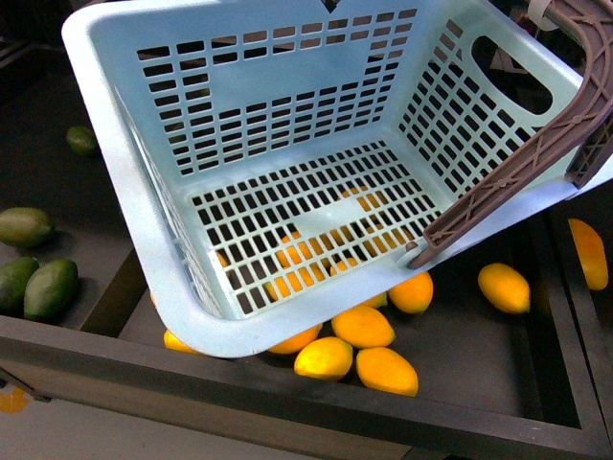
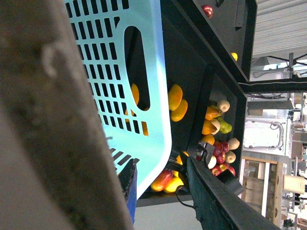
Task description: Pick mango and avocado into basket
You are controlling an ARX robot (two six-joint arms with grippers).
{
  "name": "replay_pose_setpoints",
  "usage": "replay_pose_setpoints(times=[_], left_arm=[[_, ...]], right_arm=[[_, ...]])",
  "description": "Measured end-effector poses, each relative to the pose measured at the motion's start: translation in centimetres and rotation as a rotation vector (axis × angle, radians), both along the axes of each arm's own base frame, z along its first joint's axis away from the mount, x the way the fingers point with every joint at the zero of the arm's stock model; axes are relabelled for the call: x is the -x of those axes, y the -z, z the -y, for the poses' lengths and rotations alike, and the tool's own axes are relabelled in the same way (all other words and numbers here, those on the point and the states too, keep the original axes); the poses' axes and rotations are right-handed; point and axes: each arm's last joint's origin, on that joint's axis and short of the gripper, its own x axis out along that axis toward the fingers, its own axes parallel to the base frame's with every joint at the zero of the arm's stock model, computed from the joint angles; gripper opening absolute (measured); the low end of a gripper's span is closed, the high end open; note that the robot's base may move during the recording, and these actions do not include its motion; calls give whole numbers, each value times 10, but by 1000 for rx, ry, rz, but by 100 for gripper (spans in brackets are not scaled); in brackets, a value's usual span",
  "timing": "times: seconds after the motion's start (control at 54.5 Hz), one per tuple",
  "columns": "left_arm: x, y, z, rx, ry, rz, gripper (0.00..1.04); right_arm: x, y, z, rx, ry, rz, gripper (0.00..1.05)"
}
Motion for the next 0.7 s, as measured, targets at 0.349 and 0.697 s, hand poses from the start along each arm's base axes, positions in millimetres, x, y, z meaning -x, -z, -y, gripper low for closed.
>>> replay_pose_setpoints(times=[0.349, 0.697], left_arm=[[0, 0, -1, -1, -3, 1, 34], [0, 0, 0, 0, -1, 0, 34]], right_arm=[[-46, 51, 7, -34, -60, -72, 97], [-80, 78, 19, -28, -48, -87, 97]])
